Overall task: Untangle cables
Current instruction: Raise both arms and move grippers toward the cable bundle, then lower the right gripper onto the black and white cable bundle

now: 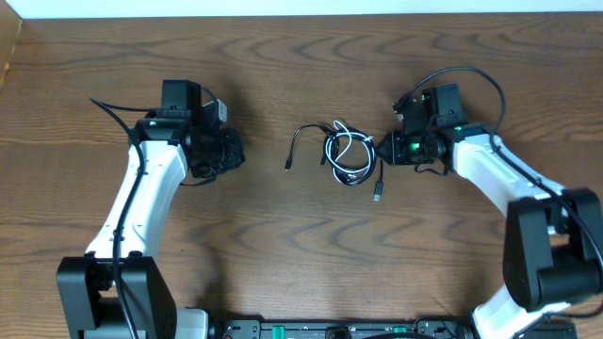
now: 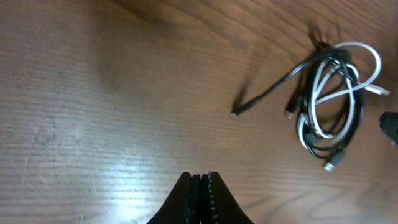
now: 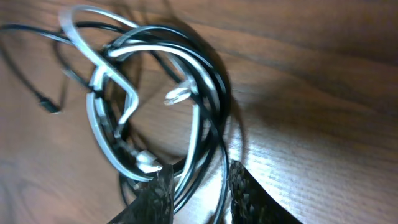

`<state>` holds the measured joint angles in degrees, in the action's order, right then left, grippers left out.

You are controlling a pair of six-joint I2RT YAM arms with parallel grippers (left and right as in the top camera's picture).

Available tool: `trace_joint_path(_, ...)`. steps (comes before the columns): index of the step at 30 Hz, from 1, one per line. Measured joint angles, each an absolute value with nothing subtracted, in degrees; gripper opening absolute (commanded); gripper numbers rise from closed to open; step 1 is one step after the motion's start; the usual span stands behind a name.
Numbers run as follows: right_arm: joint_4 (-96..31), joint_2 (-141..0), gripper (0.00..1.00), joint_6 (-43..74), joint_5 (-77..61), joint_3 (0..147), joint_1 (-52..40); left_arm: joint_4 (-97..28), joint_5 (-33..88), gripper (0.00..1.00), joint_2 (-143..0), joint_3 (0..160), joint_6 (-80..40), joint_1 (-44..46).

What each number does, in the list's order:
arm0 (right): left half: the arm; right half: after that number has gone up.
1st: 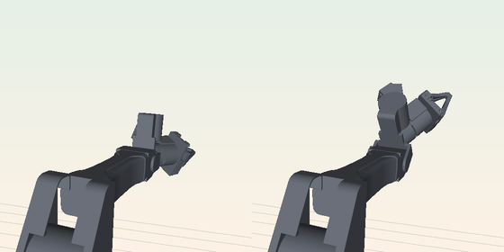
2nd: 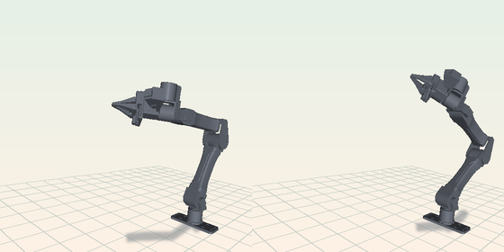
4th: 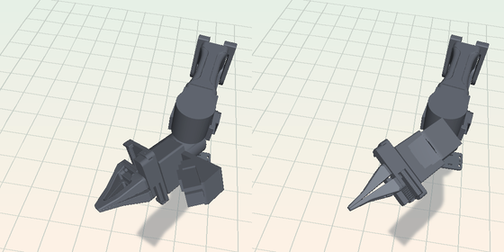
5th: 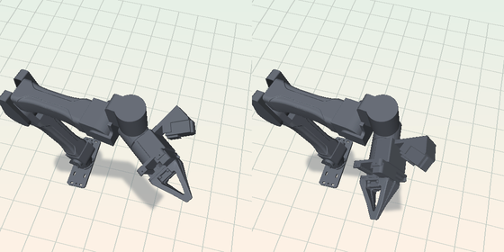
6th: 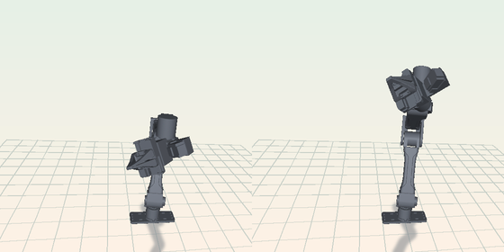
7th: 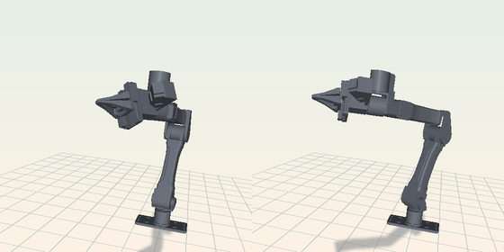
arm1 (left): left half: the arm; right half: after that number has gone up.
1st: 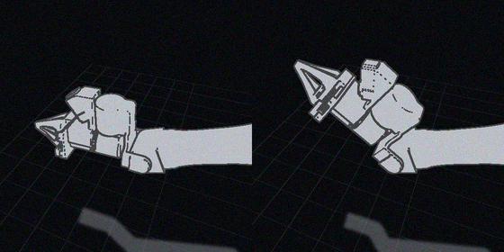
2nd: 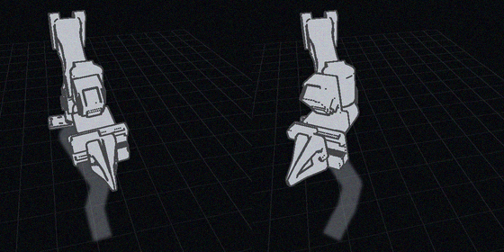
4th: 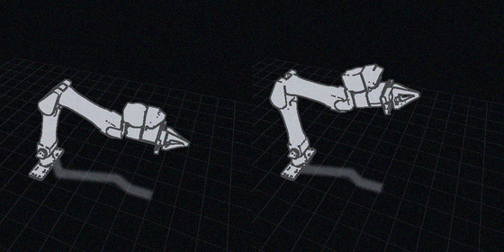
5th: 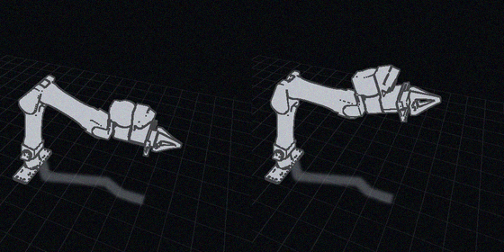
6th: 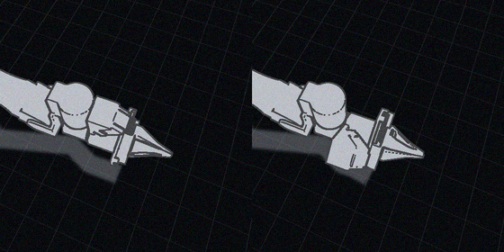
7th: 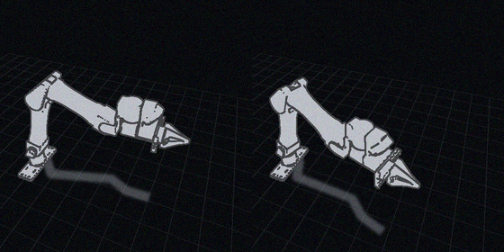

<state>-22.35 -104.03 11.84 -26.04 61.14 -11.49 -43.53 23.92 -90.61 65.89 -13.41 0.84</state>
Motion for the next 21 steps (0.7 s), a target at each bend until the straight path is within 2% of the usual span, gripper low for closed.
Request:
trace_joint_path(9,-21.6,-109.0,0.19,15.1,-26.5,61.1,-11.8,-41.8,23.2,0.08,-90.7,63.7,-13.4,0.8)
trace_joint_path(13,-21.6,-109.0,0.04,16.5,-27.2,61.1,-13.2,-41.3,23.2,0.08,-90.7,63.6,-13.4,0.9)
trace_joint_path(15,-21.7,-109.0,0.01,17.6,-27.3,61.1,-14.5,-41.0,23.2,0.08,-90.7,63.5,-13.4,0.8)
trace_joint_path(21,-21.9,-109.0,0.01,20.6,-27.6,61.1,-19.2,-40.9,23.0,0.08,-90.7,63.4,-13.4,0.8)
